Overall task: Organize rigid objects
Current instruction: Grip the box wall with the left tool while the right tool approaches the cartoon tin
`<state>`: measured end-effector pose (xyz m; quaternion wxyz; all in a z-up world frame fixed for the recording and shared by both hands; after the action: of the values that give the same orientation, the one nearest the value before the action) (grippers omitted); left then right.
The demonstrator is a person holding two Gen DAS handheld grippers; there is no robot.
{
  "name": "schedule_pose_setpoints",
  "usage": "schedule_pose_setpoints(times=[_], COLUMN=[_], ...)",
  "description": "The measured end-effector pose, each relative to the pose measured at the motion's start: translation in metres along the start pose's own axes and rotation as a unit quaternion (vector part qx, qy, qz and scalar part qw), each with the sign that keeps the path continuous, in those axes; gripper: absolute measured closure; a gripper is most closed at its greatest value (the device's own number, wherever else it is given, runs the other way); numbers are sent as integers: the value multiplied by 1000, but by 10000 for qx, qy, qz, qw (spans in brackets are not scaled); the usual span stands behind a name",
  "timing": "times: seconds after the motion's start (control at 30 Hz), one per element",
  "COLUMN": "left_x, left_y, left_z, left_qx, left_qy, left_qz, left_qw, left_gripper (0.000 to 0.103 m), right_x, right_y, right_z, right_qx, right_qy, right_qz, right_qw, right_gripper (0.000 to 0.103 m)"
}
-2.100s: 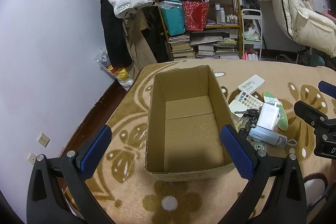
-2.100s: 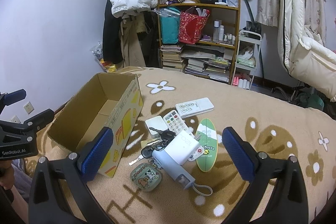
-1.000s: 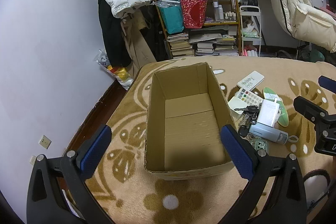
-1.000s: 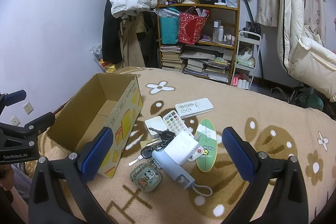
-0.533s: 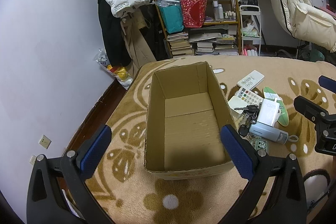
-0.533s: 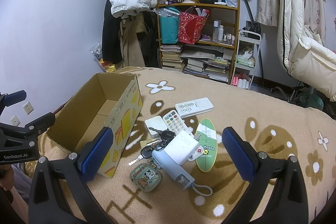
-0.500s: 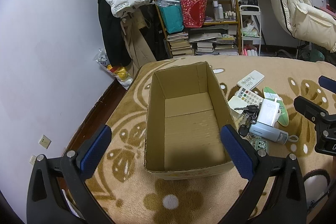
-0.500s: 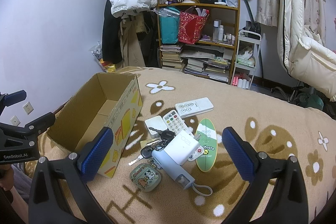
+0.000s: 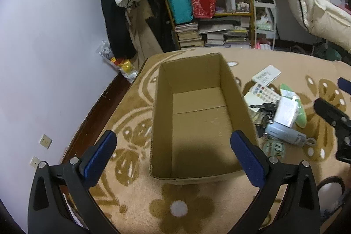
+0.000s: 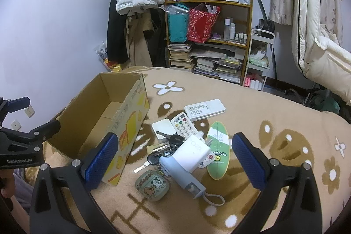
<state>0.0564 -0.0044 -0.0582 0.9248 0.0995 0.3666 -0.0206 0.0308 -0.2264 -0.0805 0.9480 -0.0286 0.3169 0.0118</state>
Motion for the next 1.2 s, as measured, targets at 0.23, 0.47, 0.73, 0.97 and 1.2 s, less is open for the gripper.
schedule_pose_setpoints(times=[0.23,0.47,0.73,0.97,1.2], left_x=[15,34,53,66,77], left_y=[9,23,36,46,55], left_z=[4,6,4,1,-4], left_qx=[-139,-298,-462,-595,-732], left_qy=[157,407,648,870,1062], left_qz=[114,306,417,399,485], left_qw=[9997,9983,9960,9936,9905], left_gripper=[0,0,0,0,2], right_x=[17,37,54,63,70], right_y=[-8,-9,-2,5,12], right_z=[-3,-12,-23,-29,-35], right_qx=[181,183,168,204,154], right_qy=[265,525,808,997,1178], right_qz=[84,156,362,532,703], right_qw=[9994,9983,9959,9934,9904], right_gripper=[0,0,1,1,6])
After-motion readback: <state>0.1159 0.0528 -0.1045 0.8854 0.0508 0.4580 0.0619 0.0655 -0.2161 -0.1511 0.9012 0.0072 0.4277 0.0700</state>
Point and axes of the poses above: each gripper's, at about its wrist camera, not at the fingertips, and x roughly the way its jaws point, y to its left, z to its top, the point moved 5 cm from there along x, roughly the way its jaws point, and after that the axes turned 7 degrees about -x, right-handed, at the moved point
